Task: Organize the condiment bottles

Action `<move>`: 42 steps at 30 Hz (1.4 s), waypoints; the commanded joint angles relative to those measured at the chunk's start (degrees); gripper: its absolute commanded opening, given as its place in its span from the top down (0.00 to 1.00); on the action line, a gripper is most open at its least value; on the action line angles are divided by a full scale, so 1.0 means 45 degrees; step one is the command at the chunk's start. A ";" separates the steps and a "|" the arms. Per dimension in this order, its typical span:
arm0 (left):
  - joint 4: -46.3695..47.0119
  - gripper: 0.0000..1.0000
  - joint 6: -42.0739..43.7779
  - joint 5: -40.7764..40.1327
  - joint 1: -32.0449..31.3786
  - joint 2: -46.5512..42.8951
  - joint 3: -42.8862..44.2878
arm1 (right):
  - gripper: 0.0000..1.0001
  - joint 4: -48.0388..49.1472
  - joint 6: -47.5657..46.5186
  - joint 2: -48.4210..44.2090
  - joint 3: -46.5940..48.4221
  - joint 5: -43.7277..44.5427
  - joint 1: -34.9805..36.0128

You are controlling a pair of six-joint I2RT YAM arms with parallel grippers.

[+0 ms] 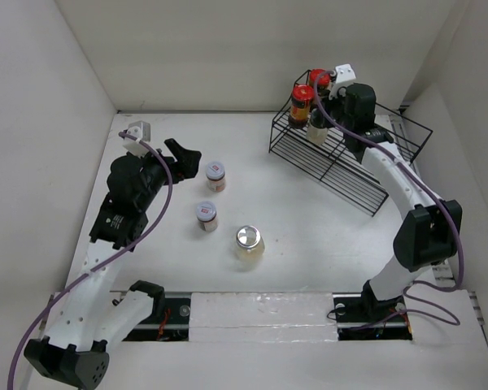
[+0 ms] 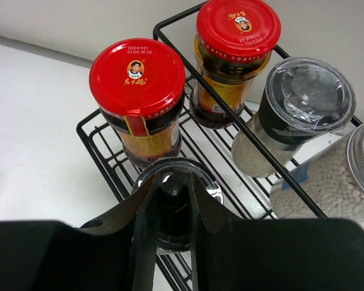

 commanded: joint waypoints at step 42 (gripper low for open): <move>0.0442 0.19 -0.0018 -0.1418 0.0051 -0.0776 -0.0177 | 0.17 0.1289 -0.0412 0.7723 0.3920 -0.2628 0.6625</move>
